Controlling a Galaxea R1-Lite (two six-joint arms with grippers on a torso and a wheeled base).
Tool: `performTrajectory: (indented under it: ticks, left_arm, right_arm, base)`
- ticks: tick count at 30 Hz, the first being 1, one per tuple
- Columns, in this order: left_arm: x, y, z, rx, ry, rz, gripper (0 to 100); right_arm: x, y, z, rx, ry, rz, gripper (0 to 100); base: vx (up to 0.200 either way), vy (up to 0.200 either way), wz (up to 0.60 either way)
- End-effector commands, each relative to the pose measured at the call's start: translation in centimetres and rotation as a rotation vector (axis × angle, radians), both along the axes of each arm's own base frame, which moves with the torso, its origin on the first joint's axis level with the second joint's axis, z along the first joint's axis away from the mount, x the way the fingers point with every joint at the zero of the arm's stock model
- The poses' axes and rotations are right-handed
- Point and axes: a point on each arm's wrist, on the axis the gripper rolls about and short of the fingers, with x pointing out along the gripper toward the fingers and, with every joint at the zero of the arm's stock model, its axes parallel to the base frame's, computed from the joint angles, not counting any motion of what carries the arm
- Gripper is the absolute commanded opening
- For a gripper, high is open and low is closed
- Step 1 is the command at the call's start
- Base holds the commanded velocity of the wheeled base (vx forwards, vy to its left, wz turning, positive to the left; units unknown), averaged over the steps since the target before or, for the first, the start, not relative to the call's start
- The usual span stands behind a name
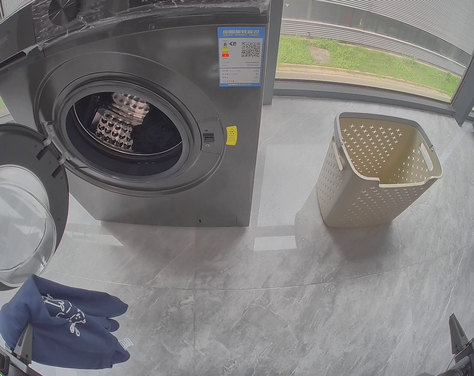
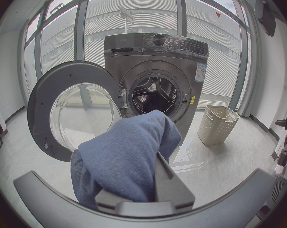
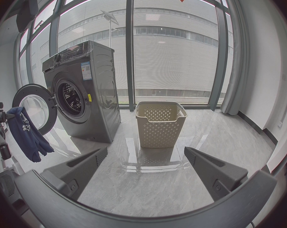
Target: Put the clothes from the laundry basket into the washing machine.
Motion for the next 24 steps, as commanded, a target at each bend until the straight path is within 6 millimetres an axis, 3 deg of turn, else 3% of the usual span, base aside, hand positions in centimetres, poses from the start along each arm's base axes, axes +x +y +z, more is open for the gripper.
performTrajectory:
  ticks: [1,13,24]
  left_arm:
    - [0.01,0.00,-0.52,-0.001,0.002,0.000,0]
    - [0.01,0.00,-0.52,-0.003,0.002,0.000,0]
    - [0.01,0.00,-0.52,-0.003,0.002,-0.004,0]
  right_arm:
    - [0.01,0.00,-0.53,-0.001,0.001,0.000,100]
    - [0.01,0.00,-0.53,-0.001,0.001,0.000,100]
    - [0.01,0.00,-0.53,-0.001,0.001,0.000,100]
  base:
    - [0.000,0.200,0.00]
    - [0.000,0.200,0.00]
    - [0.000,0.000,0.00]
